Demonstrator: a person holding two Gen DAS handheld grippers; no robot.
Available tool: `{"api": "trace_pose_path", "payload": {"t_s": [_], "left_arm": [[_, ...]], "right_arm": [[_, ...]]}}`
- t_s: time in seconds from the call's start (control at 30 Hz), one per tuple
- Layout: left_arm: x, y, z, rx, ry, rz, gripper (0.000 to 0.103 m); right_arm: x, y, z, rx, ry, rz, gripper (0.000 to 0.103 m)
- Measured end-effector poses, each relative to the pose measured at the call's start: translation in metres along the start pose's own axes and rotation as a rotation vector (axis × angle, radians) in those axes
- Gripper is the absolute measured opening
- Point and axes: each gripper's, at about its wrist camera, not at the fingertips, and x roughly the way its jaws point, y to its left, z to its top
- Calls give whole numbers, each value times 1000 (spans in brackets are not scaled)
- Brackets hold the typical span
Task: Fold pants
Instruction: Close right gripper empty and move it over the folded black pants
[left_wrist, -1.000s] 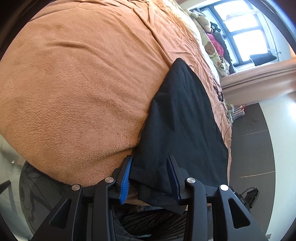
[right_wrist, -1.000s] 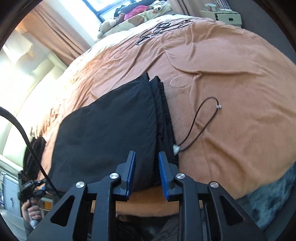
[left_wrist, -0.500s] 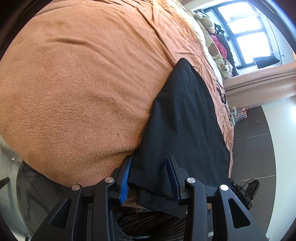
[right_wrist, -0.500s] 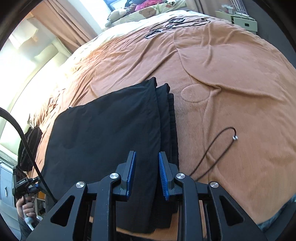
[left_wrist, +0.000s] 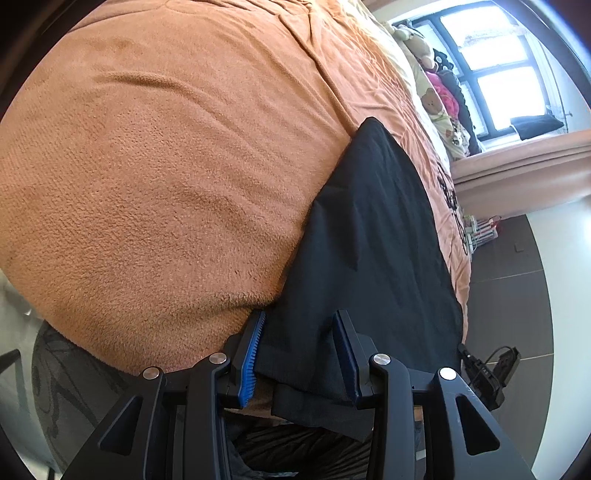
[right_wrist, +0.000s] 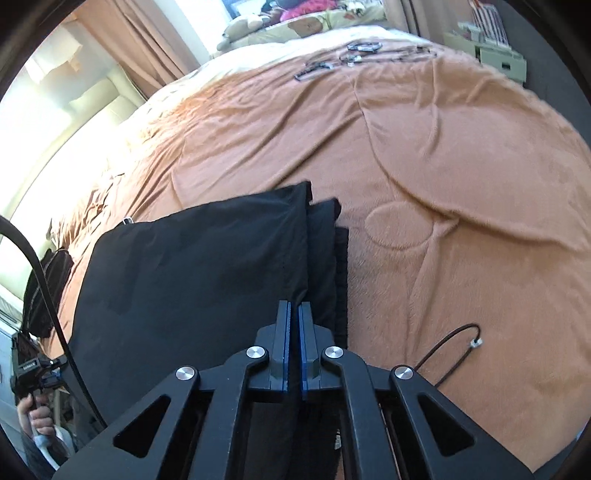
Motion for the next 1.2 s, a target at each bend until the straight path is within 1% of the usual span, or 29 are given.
{"api": "trace_pose_path", "payload": {"t_s": [0.1,0.2,0.27,0.37,0.53,0.67,0.8,0.83,0.87,0.9,0.93,1.03,1.13,1.2], "left_arm": [[1,-2,0,3,-2,-7,48],[1,-2,-1,3,-4,-12,51],[1,-2,-1,-4,-3,-30,53],[1,3,-4,-27,-1,-66,54],[-1,17,-15,-100,-16,-166,54],[-2,22,-15,-134,-55,-203,54],[0,19,-12,-142,-80,-207,52],[2,16,-13,-137,-83,-199,50],[4,14,-15,-127,-74,-193,37],[8,12,-17,-115,-55,-185,15],[12,12,-19,-110,-33,-173,8],[11,15,-21,-111,-47,-177,6],[8,14,-20,-108,-44,-180,5],[7,13,-20,-104,-42,-176,6]], "right_arm": [[-9,-1,-8,3,-14,-4,0],[-18,-4,-17,13,-17,-5,0],[-23,-6,-20,26,-19,-7,0],[-28,-10,-24,38,-30,-26,0],[-29,-14,-25,56,-27,-25,0],[-29,-16,-22,68,-29,-31,0],[-35,-15,-20,73,-45,-40,0],[-36,-15,-21,74,-47,-43,0],[-35,-16,-21,73,-43,-49,0],[-33,-16,-22,74,-37,-53,0],[-31,-17,-22,76,-26,-55,0],[-24,-18,-19,75,14,-41,0],[-28,-19,-8,81,2,-2,1],[-29,-20,2,78,-8,3,1]]}}
